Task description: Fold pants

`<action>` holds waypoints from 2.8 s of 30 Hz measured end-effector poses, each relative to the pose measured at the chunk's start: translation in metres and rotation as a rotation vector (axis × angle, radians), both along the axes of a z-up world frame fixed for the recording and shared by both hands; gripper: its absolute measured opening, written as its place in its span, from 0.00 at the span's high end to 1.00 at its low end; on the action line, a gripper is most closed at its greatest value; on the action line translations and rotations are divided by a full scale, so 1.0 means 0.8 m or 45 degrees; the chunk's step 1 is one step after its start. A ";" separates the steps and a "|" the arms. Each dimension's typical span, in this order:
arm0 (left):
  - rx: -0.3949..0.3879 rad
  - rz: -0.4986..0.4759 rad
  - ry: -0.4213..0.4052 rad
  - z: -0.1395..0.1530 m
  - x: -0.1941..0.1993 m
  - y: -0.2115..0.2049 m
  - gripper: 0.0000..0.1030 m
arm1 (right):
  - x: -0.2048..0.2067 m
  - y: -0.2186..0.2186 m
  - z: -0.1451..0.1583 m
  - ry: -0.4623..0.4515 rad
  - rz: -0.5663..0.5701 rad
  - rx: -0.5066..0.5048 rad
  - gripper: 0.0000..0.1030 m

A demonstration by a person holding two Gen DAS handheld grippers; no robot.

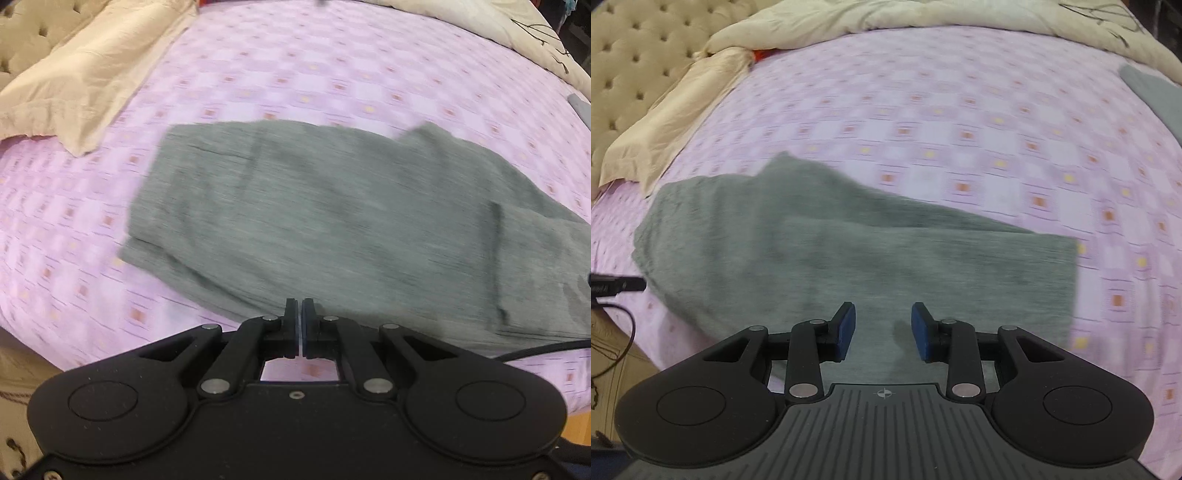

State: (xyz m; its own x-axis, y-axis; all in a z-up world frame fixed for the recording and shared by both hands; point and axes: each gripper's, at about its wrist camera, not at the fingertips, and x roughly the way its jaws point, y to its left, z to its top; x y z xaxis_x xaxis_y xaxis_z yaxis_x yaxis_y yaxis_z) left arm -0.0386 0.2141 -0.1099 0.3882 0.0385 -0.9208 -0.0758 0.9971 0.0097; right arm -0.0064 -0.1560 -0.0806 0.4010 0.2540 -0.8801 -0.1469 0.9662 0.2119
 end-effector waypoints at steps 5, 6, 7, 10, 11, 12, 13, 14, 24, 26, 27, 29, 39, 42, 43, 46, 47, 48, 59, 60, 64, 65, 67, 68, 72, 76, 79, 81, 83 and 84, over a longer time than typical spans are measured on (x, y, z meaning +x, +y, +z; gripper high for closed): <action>-0.008 -0.029 -0.037 0.005 0.021 0.063 0.92 | 0.003 0.066 0.006 -0.010 -0.025 0.020 0.68; -0.009 -0.031 -0.052 0.006 0.028 0.076 0.92 | 0.007 0.079 0.003 -0.015 -0.020 0.022 0.68; -0.015 -0.033 -0.060 0.009 0.035 0.088 0.92 | 0.012 0.091 0.003 -0.020 -0.013 0.018 0.68; -0.063 -0.042 -0.061 0.011 0.056 0.119 0.92 | 0.013 0.125 0.008 -0.037 -0.007 0.010 0.68; -0.078 -0.044 -0.056 0.008 0.064 0.126 0.92 | 0.013 0.132 0.008 -0.040 -0.010 0.013 0.68; -0.093 -0.046 -0.052 0.005 0.072 0.133 0.92 | 0.014 0.140 0.009 -0.043 -0.012 0.013 0.68; -0.107 -0.050 -0.050 0.002 0.078 0.139 0.92 | 0.013 0.147 0.011 -0.047 -0.014 0.008 0.68; -0.125 -0.056 -0.042 -0.002 0.082 0.144 0.91 | 0.013 0.156 0.012 -0.048 -0.015 0.000 0.68; -0.265 -0.097 0.031 -0.068 0.087 0.163 0.56 | -0.002 0.196 0.019 -0.006 -0.068 -0.058 0.68; -0.289 -0.107 0.024 -0.066 0.086 0.168 0.56 | -0.003 0.200 0.019 0.001 -0.078 -0.064 0.68; -0.308 -0.090 0.020 -0.064 0.084 0.172 0.55 | -0.004 0.200 0.019 0.004 -0.083 -0.067 0.68; -0.325 -0.049 0.020 -0.063 0.083 0.179 0.52 | -0.004 0.202 0.019 0.006 -0.101 -0.069 0.68; -0.280 -0.053 0.004 -0.059 0.075 0.186 0.48 | 0.002 0.210 0.017 0.015 -0.119 -0.066 0.68; -0.300 -0.035 0.003 -0.058 0.070 0.192 0.47 | 0.002 0.209 0.018 0.013 -0.119 -0.069 0.68; -0.307 -0.025 0.003 -0.058 0.069 0.194 0.47 | 0.002 0.209 0.018 0.011 -0.122 -0.071 0.68; -0.320 -0.016 -0.003 -0.057 0.069 0.196 0.47 | 0.002 0.208 0.019 0.011 -0.128 -0.071 0.68; -0.320 -0.009 -0.007 -0.055 0.070 0.195 0.47 | 0.002 0.208 0.019 0.011 -0.131 -0.072 0.68; -0.322 -0.001 -0.016 -0.053 0.068 0.196 0.47 | 0.002 0.206 0.019 0.013 -0.130 -0.072 0.68; -0.337 0.067 -0.031 -0.056 0.061 0.203 0.47 | 0.010 0.209 0.018 0.016 -0.124 -0.066 0.68; -0.332 0.052 -0.021 -0.060 0.064 0.202 0.45 | 0.011 0.210 0.018 0.018 -0.124 -0.065 0.68; -0.361 0.022 0.041 -0.081 0.081 0.204 0.37 | 0.013 0.213 0.016 0.030 -0.102 -0.065 0.68; -0.381 0.013 0.055 -0.083 0.083 0.203 0.33 | 0.014 0.215 0.016 0.031 -0.098 -0.067 0.68; -0.405 -0.010 0.072 -0.087 0.090 0.202 0.30 | 0.014 0.214 0.017 0.031 -0.090 -0.066 0.68; -0.405 -0.031 0.071 -0.088 0.093 0.200 0.27 | 0.014 0.214 0.017 0.031 -0.091 -0.066 0.68; -0.406 -0.100 0.065 -0.090 0.103 0.189 0.13 | 0.012 0.212 0.016 0.037 -0.094 -0.065 0.68; -0.350 -0.153 0.066 -0.094 0.116 0.170 0.03 | 0.011 0.212 0.016 0.045 -0.089 -0.064 0.68; -0.322 -0.116 0.078 -0.092 0.120 0.161 0.05 | 0.011 0.214 0.015 0.048 -0.085 -0.063 0.68; -0.378 -0.101 0.085 -0.085 0.117 0.160 0.36 | 0.011 0.215 0.015 0.048 -0.089 -0.062 0.68; -0.439 -0.121 0.109 -0.075 0.113 0.161 0.61 | 0.010 0.214 0.014 0.048 -0.097 -0.061 0.68; -0.458 -0.117 0.097 -0.068 0.110 0.162 0.66 | 0.009 0.214 0.013 0.049 -0.097 -0.060 0.68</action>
State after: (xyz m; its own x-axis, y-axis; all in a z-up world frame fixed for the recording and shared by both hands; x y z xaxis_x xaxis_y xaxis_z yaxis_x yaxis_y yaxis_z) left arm 0.0492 0.3436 -0.1641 0.3047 -0.3240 -0.8956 0.0011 0.9405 -0.3399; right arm 0.0010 0.0152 -0.0704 0.3836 0.1820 -0.9054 -0.0651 0.9833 0.1700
